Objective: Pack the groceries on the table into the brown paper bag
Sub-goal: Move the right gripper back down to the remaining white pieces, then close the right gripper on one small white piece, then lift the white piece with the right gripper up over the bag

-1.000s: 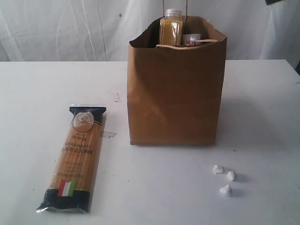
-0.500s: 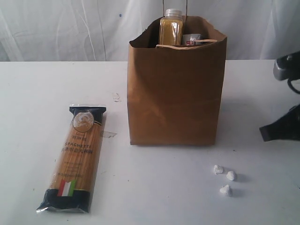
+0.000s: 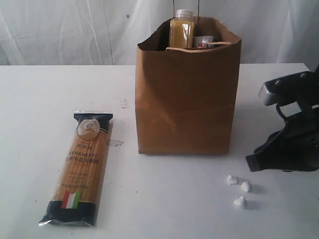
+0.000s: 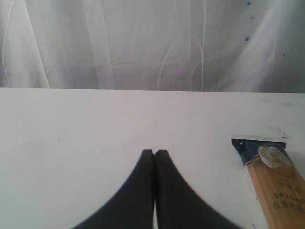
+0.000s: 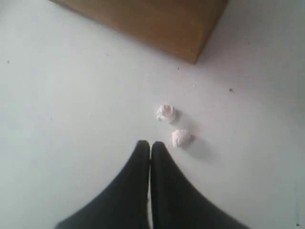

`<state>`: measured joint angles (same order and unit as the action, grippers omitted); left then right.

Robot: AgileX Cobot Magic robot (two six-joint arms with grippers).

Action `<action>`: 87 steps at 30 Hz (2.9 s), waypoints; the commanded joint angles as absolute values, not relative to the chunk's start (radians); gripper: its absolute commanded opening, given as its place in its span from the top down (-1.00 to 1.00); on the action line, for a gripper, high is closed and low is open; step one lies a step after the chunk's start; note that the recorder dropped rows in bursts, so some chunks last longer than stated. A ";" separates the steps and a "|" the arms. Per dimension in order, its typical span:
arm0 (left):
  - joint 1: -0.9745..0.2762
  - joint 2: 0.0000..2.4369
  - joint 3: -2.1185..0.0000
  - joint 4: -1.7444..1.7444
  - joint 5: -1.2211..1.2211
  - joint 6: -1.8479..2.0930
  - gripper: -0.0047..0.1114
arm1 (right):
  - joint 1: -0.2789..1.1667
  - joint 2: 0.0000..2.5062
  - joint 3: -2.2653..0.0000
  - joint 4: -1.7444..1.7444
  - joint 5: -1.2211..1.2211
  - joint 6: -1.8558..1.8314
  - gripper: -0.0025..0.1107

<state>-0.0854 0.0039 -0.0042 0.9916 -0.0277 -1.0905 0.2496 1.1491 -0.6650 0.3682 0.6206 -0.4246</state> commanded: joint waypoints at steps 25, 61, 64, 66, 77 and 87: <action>-0.093 0.000 0.000 1.002 -0.032 -1.091 0.91 | 0.249 1.582 -0.675 0.410 0.393 -0.538 0.39; -0.093 0.000 0.000 1.002 -0.032 -1.091 0.91 | 0.249 1.566 -0.725 0.670 0.704 -0.550 0.96; -0.093 0.000 0.000 1.002 -0.032 -1.091 0.91 | 0.249 1.493 -0.705 0.702 0.778 -0.603 0.96; -0.093 0.000 0.000 1.002 -0.032 -1.091 0.91 | 0.249 1.426 -0.690 0.728 0.781 -0.606 0.96; -0.093 0.000 0.000 1.002 -0.032 -1.091 0.91 | 0.249 0.924 -0.709 0.998 0.885 -0.598 0.96; -0.093 0.000 0.000 1.002 -0.032 -1.091 0.91 | 0.249 0.777 -0.875 1.191 0.837 -0.615 0.96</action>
<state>-0.0854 0.0039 -0.0042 0.9916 -0.0277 -1.0905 0.2496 0.7831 -0.8390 1.1836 0.8514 -0.5943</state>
